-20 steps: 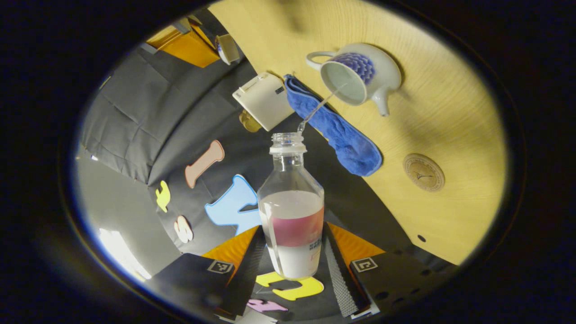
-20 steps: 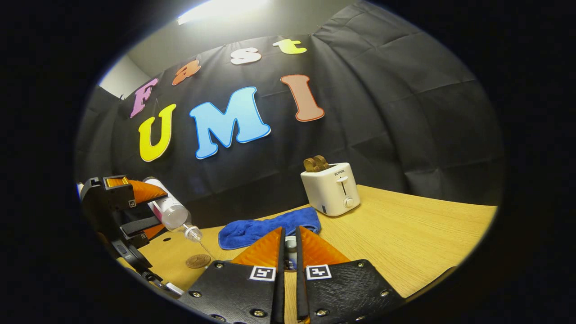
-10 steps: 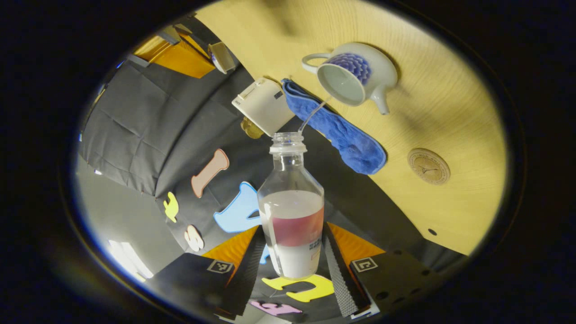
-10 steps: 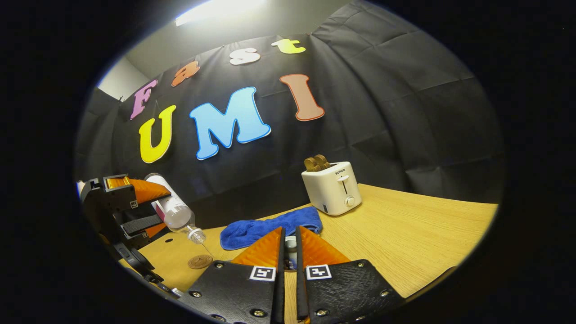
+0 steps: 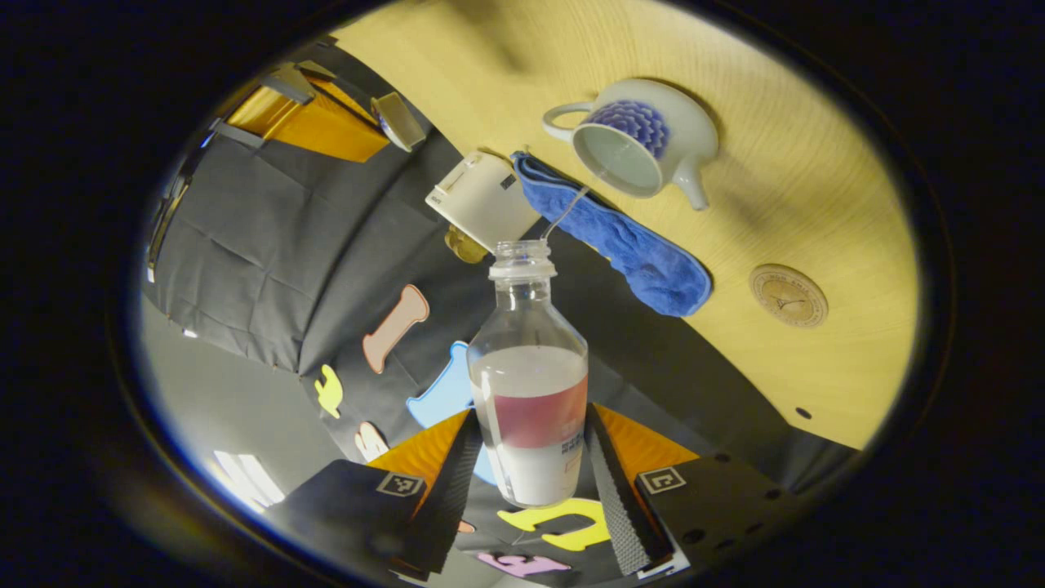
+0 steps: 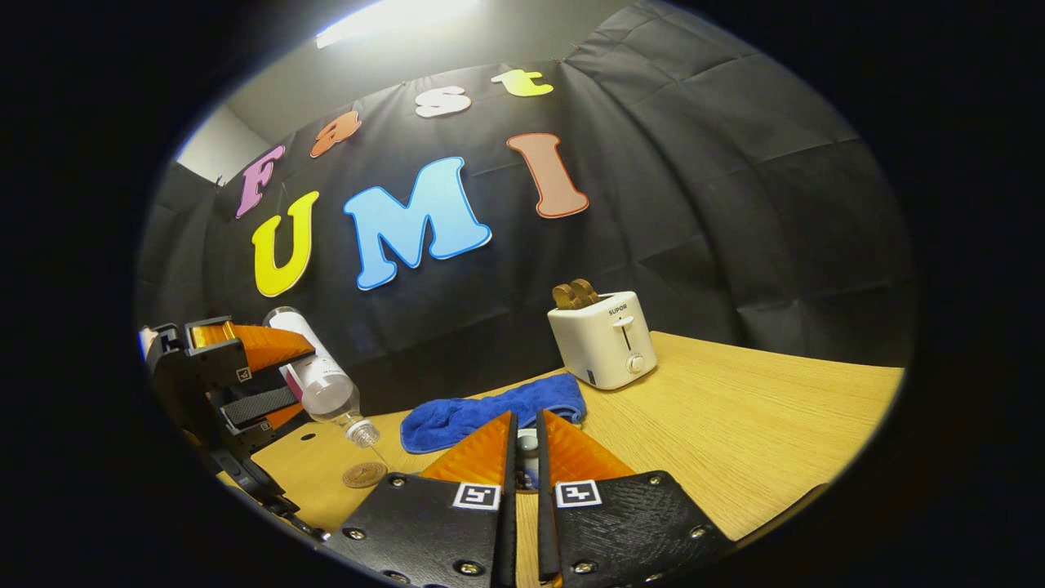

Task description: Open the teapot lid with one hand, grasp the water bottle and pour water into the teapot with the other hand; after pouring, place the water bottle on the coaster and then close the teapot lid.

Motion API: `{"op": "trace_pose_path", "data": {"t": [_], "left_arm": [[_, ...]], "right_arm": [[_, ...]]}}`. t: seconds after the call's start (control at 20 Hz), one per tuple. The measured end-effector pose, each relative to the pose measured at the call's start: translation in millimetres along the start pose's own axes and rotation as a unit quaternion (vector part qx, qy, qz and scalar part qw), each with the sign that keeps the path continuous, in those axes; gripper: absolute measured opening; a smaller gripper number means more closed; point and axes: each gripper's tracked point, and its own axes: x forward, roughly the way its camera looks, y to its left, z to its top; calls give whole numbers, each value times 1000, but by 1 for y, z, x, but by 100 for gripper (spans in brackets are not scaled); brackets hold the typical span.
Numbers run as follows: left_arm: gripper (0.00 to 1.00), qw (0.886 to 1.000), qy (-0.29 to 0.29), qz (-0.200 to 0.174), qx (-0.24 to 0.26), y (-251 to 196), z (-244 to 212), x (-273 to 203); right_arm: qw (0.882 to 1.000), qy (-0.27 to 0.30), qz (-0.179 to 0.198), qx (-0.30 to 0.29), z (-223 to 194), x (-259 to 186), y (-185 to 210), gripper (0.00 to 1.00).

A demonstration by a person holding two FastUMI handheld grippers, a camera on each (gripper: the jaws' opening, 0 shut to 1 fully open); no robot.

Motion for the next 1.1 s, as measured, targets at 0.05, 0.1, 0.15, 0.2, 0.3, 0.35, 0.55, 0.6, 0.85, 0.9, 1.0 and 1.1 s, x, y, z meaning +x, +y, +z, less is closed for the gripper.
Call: {"op": "trace_pose_path", "data": {"t": [0.05,0.1,0.15,0.2,0.3,0.35,0.55,0.6,0.85,0.9,1.0,1.1], "left_arm": [[88,1000,0,-8,-27,-6,-2,1],[88,999,0,-11,-51,-11,-1,1],[88,998,-3,-2,-66,-11,1,2],[87,997,-2,4,-79,-13,2,2],[87,990,5,-6,-138,-24,3,3],[88,985,6,-14,-174,-28,5,3],[88,945,27,-33,-323,-52,18,2],[88,934,32,-32,-356,-57,22,2],[88,861,50,-19,-506,-78,39,10],[89,839,55,-14,-542,-82,44,12],[89,787,57,-14,-615,-87,57,17],[87,744,72,1,-664,-90,64,19]], "right_arm": [[1000,0,0,0,0,0,0,10],[1000,1,0,1,-1,0,-1,10],[1000,3,0,2,-2,1,-1,10],[1000,3,1,3,-2,0,-1,10],[1000,6,1,2,-3,1,1,10],[1000,8,2,2,-5,2,1,10],[1000,13,4,-3,-8,2,3,10],[1000,14,4,-4,-9,2,3,10],[1000,23,4,-17,-15,4,5,10],[1000,21,2,-21,-15,4,6,10],[999,17,4,-27,-13,4,8,10],[999,20,4,-32,-16,6,9,10]]}}
